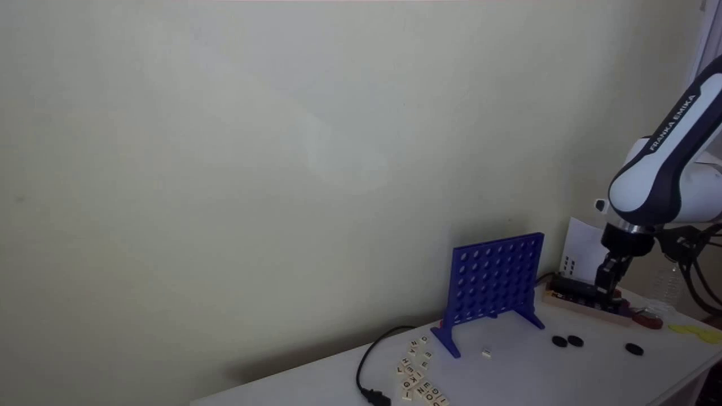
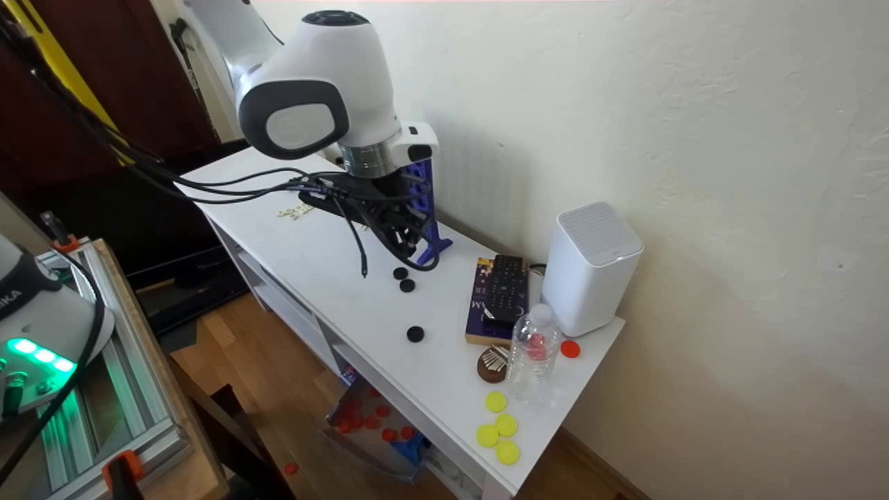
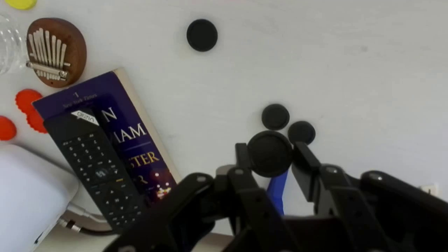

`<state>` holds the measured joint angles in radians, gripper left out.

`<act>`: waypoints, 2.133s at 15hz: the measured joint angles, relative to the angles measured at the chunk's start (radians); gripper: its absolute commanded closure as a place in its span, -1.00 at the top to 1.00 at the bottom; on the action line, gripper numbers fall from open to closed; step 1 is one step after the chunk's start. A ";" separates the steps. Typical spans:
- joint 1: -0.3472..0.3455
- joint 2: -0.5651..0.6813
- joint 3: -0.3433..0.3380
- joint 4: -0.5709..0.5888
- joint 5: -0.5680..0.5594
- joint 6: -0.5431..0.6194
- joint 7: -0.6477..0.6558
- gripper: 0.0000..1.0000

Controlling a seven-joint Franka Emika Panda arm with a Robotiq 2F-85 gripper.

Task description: Put one black chip on top of the blue gameboard.

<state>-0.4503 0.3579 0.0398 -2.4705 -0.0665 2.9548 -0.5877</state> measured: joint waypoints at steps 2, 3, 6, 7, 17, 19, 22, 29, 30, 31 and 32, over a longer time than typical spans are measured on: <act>-0.112 -0.059 0.121 -0.071 0.105 0.079 -0.084 -0.76; -0.175 -0.081 0.198 -0.100 0.178 0.115 -0.138 -0.76; -0.345 -0.107 0.441 -0.132 0.408 0.206 -0.289 -0.76; -0.396 -0.107 0.519 -0.129 0.454 0.227 -0.314 -0.76; -1.069 0.004 1.216 -0.220 0.412 0.466 -0.338 -0.76; -1.174 0.033 1.281 -0.261 0.367 0.495 -0.342 -0.76; -1.256 0.076 1.322 -0.286 0.336 0.539 -0.367 -0.76; -1.259 0.161 1.346 -0.283 0.334 0.600 -0.411 -0.76; -1.257 0.171 1.353 -0.283 0.334 0.608 -0.414 -0.76; -1.256 0.181 1.360 -0.283 0.334 0.616 -0.418 -0.76; -1.254 0.192 1.366 -0.283 0.334 0.623 -0.422 -0.76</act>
<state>-1.7046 0.5500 1.4060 -2.7534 0.2670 3.5782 -1.0097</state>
